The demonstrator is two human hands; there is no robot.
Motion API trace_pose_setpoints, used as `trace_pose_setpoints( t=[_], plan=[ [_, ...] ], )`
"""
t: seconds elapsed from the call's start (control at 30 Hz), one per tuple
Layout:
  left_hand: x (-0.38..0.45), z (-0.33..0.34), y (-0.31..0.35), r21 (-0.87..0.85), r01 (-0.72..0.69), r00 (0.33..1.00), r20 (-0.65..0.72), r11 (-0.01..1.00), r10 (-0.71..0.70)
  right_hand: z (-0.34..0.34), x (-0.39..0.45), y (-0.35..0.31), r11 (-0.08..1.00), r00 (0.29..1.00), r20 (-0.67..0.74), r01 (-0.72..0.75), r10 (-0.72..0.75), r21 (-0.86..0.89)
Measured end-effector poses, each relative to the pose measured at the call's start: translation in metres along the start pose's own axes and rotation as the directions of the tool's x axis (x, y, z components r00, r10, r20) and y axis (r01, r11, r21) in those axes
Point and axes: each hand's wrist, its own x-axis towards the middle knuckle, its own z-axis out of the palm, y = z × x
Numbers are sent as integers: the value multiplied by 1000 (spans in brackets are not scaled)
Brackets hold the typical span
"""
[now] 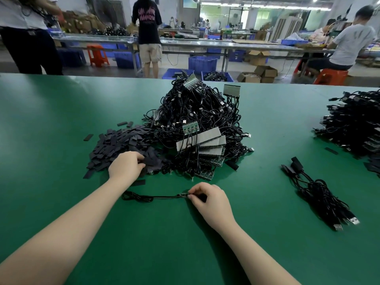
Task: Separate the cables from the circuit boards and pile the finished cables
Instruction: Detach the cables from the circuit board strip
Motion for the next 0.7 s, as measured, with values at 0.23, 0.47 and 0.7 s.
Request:
trace_pose_setpoints(
  t=[0.23, 0.47, 0.7],
  plan=[
    [-43, 2, 25, -330, -374, 902, -346, 867, 257, -2, 2, 1, 995, 999, -27, -32, 34, 98],
    [-100, 37, 77, -496, -525, 851, -276, 692, 448, -8, 5, 4, 937, 987, -101, -82, 123, 339],
    [-107, 52, 85, -616, -394, 914, -188, 682, 359, -13, 2, 8, 912, 991, -57, -89, 121, 400]
  ],
)
